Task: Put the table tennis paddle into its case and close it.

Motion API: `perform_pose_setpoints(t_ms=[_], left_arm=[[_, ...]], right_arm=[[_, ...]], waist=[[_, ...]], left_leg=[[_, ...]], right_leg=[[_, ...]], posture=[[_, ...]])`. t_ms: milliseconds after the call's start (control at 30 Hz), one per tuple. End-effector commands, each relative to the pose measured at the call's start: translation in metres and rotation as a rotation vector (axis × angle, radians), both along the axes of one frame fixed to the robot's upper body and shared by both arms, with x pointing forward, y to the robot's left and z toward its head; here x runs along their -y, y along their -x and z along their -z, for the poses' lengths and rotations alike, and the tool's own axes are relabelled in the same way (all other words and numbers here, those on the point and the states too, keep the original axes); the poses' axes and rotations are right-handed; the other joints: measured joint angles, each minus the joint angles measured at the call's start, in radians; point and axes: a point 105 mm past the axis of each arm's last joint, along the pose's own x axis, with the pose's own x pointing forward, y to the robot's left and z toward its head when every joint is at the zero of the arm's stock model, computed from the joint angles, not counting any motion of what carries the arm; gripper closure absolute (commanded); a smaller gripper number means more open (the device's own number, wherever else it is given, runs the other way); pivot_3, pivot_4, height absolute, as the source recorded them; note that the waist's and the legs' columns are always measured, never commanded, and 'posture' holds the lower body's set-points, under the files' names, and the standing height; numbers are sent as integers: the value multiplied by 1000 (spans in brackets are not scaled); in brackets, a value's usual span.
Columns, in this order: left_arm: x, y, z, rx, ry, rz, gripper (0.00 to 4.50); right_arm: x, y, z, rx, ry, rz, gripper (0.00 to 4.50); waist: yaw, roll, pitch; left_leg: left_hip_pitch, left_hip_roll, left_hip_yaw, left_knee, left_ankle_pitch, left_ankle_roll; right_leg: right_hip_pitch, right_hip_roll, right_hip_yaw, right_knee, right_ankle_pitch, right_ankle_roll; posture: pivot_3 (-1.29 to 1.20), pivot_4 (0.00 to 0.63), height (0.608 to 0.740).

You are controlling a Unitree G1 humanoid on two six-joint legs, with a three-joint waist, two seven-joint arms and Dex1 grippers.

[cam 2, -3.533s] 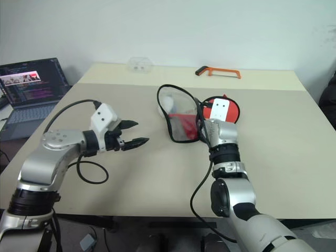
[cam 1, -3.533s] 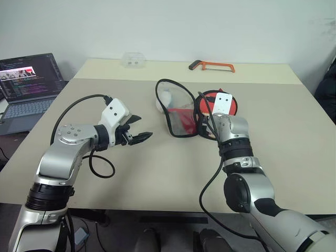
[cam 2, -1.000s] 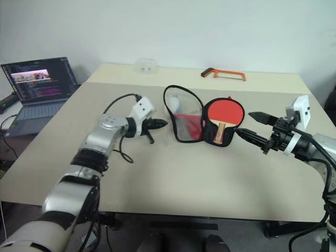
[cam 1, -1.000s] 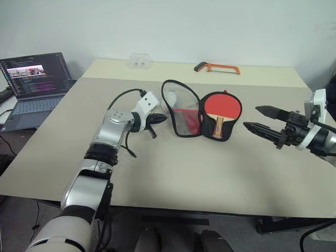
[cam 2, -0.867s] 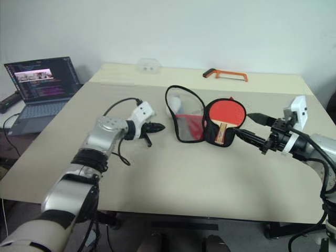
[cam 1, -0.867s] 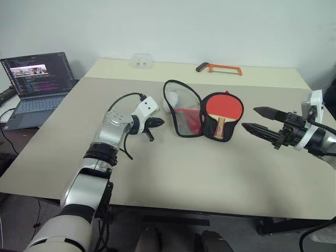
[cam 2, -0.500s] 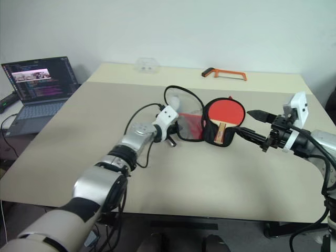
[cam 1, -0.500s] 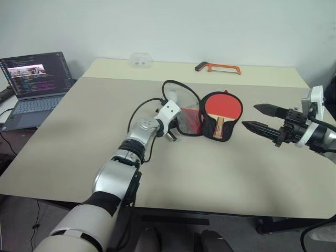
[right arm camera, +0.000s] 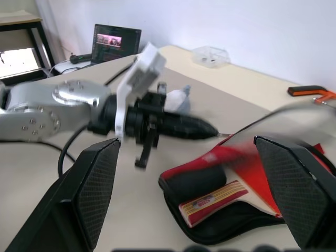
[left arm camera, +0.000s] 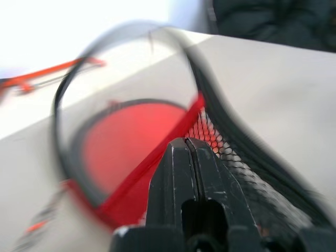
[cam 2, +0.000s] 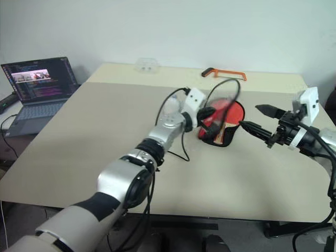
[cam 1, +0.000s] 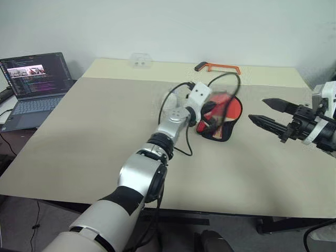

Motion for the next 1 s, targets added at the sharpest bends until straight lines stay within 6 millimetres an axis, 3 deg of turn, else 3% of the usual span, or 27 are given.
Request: perform_pose_setpoints(t_ms=[33,167,267,367,467,667,767,1000], left_arm=[[18,9,9,16,-60,21,4483],[4,2,-5,22,0,8,4483],[-28,-6,-32,89,32,51,4483],[-55,-2,-49,142,22,130,3979],[-94,10,-54,159,-13,202,3007],[-153,23,-46,122,-69,133,997],[-170,36,-42,94,-86,124,37],[-200,64,-31,110,-184,83,37]], right_arm=[[3,10,-23,85,-14,18,0],[9,8,-21,32,-72,63,0],[18,-13,-4,-82,-169,173,0],[27,-36,16,-198,-292,285,0],[31,-58,43,-349,-468,351,0],[38,-76,68,-510,-712,378,0],[38,-77,78,-570,-778,364,0],[27,-75,107,-674,-780,349,0]], waist=[[0,0,0],[-9,0,0],[-23,0,0],[-31,0,0],[-32,2,-1],[-23,2,-1],[-17,2,-1],[-22,2,-1]], left_leg=[[0,0,0,0,0,0],[1,0,0,-1,0,0],[2,0,0,-1,0,0],[3,1,1,-1,1,0],[5,2,2,-3,1,-1],[4,2,3,-3,1,-1],[4,2,2,-3,1,-1],[4,3,2,-2,1,0]], right_leg=[[0,0,0,0,0,0],[0,0,1,0,0,0],[0,0,1,1,0,0],[1,1,2,3,0,0],[1,0,2,2,0,0],[1,0,2,2,0,-1],[1,0,1,2,0,-1],[2,0,1,2,0,-1]], posture=[[0,150,740],[0,150,740],[0,150,740],[0,150,740],[0,150,740],[0,150,740],[0,150,740],[0,150,740]])
